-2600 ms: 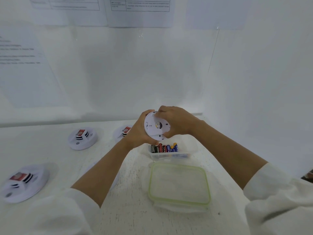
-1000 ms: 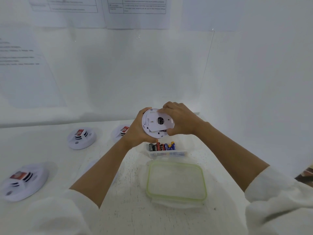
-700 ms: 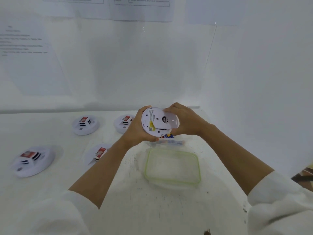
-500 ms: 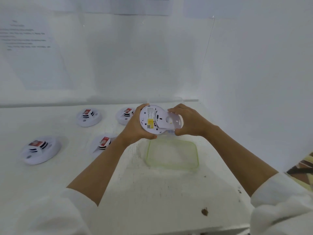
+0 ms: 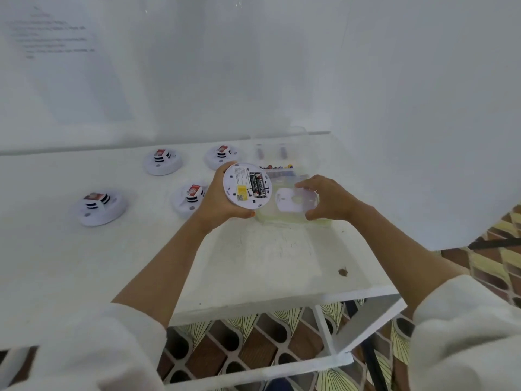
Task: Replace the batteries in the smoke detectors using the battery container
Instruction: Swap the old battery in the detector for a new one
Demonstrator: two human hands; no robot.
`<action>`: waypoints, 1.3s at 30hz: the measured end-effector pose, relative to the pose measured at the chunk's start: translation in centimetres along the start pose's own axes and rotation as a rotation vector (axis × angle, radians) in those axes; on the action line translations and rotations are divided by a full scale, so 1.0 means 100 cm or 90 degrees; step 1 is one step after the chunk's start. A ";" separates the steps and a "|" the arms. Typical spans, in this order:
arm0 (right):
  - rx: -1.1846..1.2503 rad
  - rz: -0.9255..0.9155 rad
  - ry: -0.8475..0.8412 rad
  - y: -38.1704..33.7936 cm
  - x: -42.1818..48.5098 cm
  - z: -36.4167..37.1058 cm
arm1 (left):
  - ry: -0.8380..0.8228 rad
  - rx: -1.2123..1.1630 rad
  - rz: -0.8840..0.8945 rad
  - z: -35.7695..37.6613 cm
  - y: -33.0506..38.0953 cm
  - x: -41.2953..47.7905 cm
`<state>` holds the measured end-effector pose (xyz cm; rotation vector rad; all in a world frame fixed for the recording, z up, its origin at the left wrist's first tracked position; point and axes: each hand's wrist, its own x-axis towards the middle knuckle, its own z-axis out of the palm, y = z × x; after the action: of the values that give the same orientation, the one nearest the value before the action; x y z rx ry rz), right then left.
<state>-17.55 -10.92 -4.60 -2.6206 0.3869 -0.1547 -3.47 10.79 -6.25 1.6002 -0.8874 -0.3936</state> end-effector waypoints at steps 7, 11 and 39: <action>0.043 -0.005 0.023 -0.010 -0.003 -0.004 | 0.004 0.017 0.002 -0.006 0.007 -0.010; 0.127 -0.129 0.100 -0.046 0.006 -0.011 | -0.016 0.002 0.010 -0.004 0.017 -0.002; -0.225 -0.455 0.162 -0.007 0.142 -0.032 | -0.025 -0.040 -0.012 -0.002 0.014 0.128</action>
<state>-4.37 -15.98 -0.92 -2.9776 -0.5071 -0.7128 4.60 1.63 -2.09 1.5482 -0.8827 -0.4629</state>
